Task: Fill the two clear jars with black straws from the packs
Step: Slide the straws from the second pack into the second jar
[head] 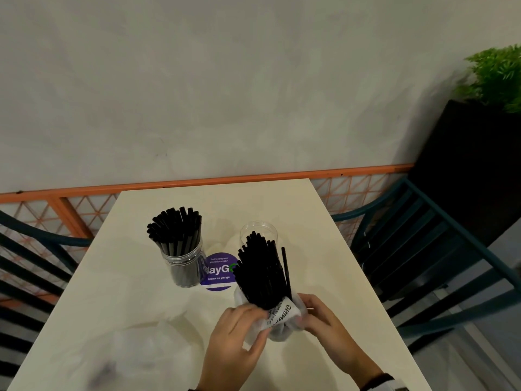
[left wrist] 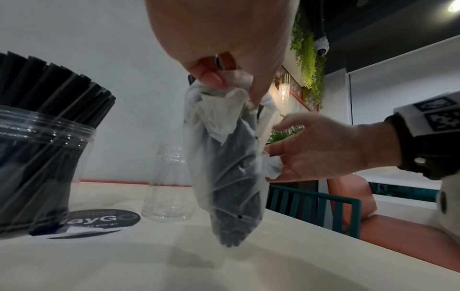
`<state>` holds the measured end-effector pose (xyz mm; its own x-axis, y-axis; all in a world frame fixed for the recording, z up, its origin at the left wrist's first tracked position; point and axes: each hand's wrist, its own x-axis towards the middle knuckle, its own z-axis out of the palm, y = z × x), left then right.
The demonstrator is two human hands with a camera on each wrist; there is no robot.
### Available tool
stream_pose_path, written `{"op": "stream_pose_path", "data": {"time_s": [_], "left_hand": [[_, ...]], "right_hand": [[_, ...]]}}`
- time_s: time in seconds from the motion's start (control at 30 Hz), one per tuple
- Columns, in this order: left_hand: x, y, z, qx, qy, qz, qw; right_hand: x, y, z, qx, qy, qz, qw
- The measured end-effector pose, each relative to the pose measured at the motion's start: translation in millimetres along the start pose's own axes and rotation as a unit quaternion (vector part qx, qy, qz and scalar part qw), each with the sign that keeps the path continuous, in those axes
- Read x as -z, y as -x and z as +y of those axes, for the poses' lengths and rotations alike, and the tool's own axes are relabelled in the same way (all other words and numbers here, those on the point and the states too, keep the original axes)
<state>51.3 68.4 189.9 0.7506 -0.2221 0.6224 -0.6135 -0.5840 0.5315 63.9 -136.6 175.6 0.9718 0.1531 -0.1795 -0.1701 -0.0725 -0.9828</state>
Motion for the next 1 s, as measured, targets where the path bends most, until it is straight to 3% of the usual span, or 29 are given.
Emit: {"op": "stream_pose_path", "data": {"time_s": [0.13, 0.33, 0.53, 0.6, 0.7, 0.77, 0.87, 0.93, 1.0], "left_hand": [[-2, -1, 2, -0.032, -0.041, -0.03, 0.998], [-7, 4, 2, -0.036, -0.061, -0.086, 0.994], [-9, 7, 2, -0.039, -0.017, -0.117, 0.992], [-6, 5, 3, 0.007, 0.018, -0.075, 0.997], [2, 4, -4, 0.18, 0.1, 0.026, 0.978], [7, 2, -13, 0.285, 0.176, -0.024, 0.942], [10, -5, -12, 0.331, 0.285, -0.215, 0.874], [5, -4, -12, 0.311, 0.307, -0.244, 0.866], [-2, -2, -13, 0.308, 0.285, -0.215, 0.882]], "right_hand": [[-2, 0, -6, -0.016, 0.001, -0.039, 0.999], [-8, -8, -10, -0.012, 0.04, 0.01, 0.999], [-6, -10, 3, 0.011, 0.092, -0.006, 0.996], [-3, -9, 12, 0.01, 0.105, 0.013, 0.994], [-2, -7, 21, -0.002, 0.087, 0.032, 0.996], [-3, -5, 22, -0.005, 0.069, 0.026, 0.997], [-5, -5, 21, 0.017, 0.073, 0.013, 0.997], [-7, -6, 17, 0.03, 0.107, 0.007, 0.994], [-8, -5, 12, 0.032, 0.14, -0.023, 0.989]]}}
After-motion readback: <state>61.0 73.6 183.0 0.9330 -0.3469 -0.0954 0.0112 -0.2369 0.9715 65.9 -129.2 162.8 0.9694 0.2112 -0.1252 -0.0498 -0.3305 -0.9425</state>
